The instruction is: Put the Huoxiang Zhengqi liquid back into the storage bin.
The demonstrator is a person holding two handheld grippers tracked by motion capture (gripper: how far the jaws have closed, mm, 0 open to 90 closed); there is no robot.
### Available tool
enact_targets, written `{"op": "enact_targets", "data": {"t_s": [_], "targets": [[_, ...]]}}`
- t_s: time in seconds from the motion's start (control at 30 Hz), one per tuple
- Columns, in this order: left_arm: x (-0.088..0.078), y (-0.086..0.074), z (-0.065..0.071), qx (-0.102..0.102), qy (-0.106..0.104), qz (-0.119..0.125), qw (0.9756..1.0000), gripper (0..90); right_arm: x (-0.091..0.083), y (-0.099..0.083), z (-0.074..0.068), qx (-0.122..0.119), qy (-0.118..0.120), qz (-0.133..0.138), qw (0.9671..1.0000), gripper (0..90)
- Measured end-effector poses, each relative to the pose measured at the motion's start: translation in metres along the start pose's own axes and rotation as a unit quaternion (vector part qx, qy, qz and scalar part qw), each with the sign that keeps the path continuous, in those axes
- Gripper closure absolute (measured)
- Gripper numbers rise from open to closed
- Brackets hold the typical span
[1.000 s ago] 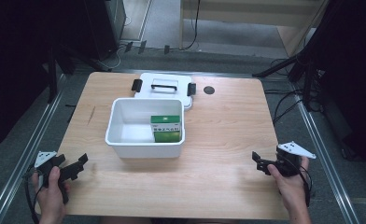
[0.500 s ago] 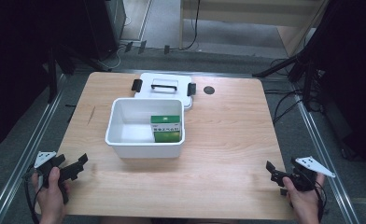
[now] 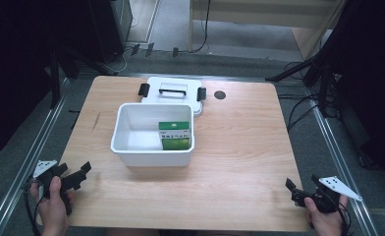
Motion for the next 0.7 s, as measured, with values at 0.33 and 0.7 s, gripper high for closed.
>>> {"op": "enact_targets", "data": {"t_s": [0.33,0.7], "targets": [[0.002,0.0,0.0,0.004,0.009,-0.01,0.9999,9.1,-0.003,-0.008,-0.01,-0.003,0.0,0.006,1.0,0.0],[0.003,0.0,0.001,0.003,0.015,-0.013,0.9998,9.1,-0.002,-0.012,-0.025,-0.016,0.027,-0.007,0.9995,0.0]]}}
Point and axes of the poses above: each handheld gripper's, and its own axes: x roughly forward along the jaws, y roughly out of its top, z roughly to its right, the point moved 5 cm from there along x, roughly forward along the jaws, and after that the axes turned 10 degrees about y, right-handed, at the moved point
